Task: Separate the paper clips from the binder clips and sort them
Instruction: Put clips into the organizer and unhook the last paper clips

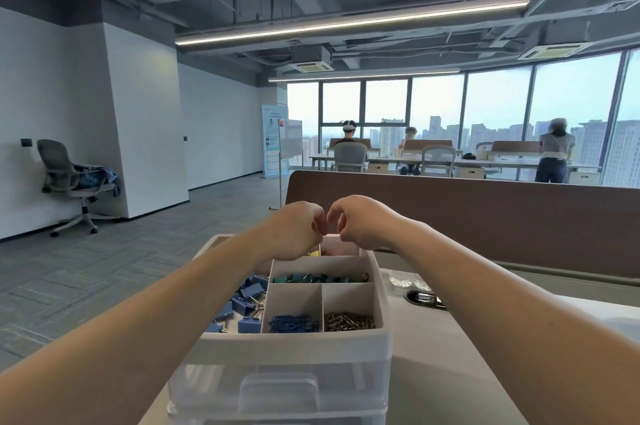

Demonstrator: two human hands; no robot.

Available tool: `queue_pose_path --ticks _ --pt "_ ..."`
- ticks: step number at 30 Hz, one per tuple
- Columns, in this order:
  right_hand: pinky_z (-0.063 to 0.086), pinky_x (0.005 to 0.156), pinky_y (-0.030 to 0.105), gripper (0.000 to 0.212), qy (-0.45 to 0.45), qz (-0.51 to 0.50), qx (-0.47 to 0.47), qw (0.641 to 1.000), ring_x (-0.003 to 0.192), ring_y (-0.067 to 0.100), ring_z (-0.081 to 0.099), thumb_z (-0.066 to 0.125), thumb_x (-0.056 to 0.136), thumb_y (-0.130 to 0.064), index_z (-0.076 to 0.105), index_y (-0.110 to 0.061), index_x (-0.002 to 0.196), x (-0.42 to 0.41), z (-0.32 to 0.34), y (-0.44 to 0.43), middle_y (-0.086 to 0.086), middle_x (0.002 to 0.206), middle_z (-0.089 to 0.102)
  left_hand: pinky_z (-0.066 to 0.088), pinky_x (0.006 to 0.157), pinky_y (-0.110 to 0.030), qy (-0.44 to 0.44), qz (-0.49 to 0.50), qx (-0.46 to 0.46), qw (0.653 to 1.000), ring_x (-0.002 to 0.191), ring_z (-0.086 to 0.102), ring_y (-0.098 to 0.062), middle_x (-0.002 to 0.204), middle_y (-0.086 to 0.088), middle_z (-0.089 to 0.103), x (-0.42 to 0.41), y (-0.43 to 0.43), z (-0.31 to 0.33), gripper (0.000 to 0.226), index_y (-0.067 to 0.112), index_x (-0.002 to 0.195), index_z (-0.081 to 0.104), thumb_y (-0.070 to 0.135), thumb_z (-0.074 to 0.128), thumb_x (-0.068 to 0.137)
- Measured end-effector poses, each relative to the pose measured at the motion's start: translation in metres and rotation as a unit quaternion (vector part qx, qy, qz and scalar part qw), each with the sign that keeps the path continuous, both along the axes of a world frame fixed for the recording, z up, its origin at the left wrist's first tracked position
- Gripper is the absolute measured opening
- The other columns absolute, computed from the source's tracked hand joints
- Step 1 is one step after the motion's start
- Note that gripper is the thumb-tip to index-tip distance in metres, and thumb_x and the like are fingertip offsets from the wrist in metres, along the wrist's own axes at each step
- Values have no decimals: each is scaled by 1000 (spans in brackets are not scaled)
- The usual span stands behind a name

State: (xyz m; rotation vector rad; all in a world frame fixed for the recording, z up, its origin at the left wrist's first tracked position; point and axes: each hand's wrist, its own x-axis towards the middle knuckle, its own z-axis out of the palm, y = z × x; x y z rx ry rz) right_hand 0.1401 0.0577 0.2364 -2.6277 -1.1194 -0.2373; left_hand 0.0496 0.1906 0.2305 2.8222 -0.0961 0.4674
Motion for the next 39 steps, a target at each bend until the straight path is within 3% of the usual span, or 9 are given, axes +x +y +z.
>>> queue_pose_path --ticks 7,14,18,23,27,29,33,35,39 --pt "41 73 25 21 3 -21 76 997 86 14 56 57 89 -13 70 -18 104 -31 -7 -47 -9 89 59 36 59 -16 -12 -26 -23 999 71 53 -5 84 7 60 -15 -38 -6 7 19 93 63 19 56 94" --pt "51 73 29 20 42 -98 67 992 83 17 62 55 88 -16 71 -20 98 -69 -33 -142 -6 91 65 40 59 -20 -34 -93 -51 994 74 58 -7 81 10 64 -37 -120 -22 12 22 90 68 27 57 93" --pt "45 62 26 18 57 -148 53 986 70 12 57 55 89 -19 69 -21 98 -86 -55 -208 -9 85 61 43 59 -22 -18 -145 -43 988 75 60 -16 82 5 65 -47 -179 -44 13 21 87 66 26 55 93" --pt "45 74 28 16 60 -203 26 977 88 17 58 59 94 -22 68 -17 105 -105 -92 -288 -1 99 64 52 66 -29 33 -201 -39 978 75 61 -10 82 12 61 -47 -248 -88 9 30 84 60 30 55 91" --pt "41 77 21 19 94 -241 24 966 92 13 54 58 96 -20 68 -14 111 -119 -122 -346 1 113 62 48 75 -25 92 -243 -1 966 90 59 -12 96 10 61 -40 -300 -124 9 27 98 64 31 59 91" --pt "40 70 18 21 97 -252 19 963 90 11 52 58 96 -19 68 -13 113 -122 -128 -359 1 116 61 43 77 -22 106 -240 12 965 95 58 -12 106 9 62 -33 -308 -135 17 26 108 64 32 59 92" --pt "34 56 12 24 131 -288 21 948 84 11 50 62 93 -20 67 -10 115 -137 -153 -399 1 114 59 39 87 -22 134 -249 32 959 116 54 -15 131 3 56 -18 -347 -165 35 22 128 58 34 57 95" --pt "36 50 10 26 170 -296 19 940 72 13 53 65 91 -23 66 -9 113 -141 -170 -412 0 105 56 38 98 -26 140 -251 56 956 126 49 -18 140 0 48 -9 -365 -180 40 21 136 52 33 53 98" --pt "47 58 28 37 247 -311 33 917 57 20 57 76 79 -41 64 -13 100 -142 -201 -424 14 98 70 37 107 -36 156 -250 102 950 129 47 -25 147 -5 35 14 -383 -205 42 22 144 40 30 39 103"
